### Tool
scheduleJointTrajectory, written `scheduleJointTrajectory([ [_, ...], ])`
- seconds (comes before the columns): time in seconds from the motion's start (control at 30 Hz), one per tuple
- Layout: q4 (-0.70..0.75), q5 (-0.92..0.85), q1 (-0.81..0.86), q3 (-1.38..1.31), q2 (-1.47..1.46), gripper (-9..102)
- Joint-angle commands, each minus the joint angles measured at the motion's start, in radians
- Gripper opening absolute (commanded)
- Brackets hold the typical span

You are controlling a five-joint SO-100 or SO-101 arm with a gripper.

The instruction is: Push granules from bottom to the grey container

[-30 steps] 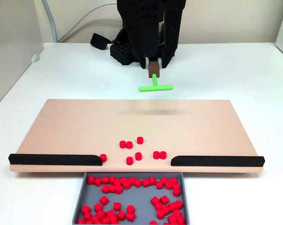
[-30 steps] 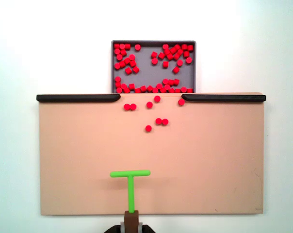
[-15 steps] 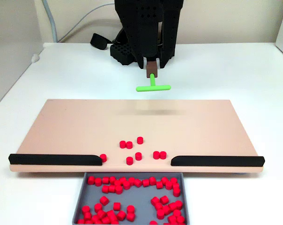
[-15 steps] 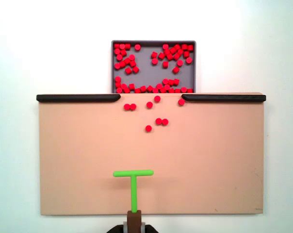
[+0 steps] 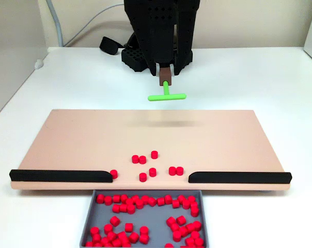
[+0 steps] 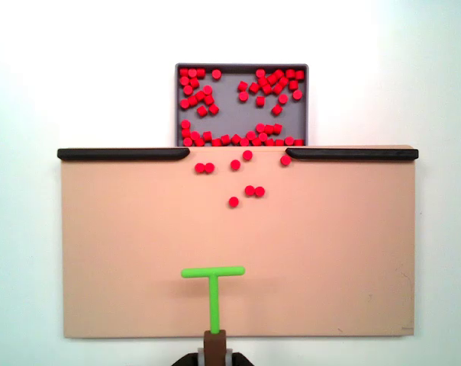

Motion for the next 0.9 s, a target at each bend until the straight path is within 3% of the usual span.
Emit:
scheduleJointTrajectory([
  [0.0,-0.003,-0.006,0.012,-0.006,0.028,0],
  [0.87,-0.003,-0.014,0.02,-0.006,0.029,0],
])
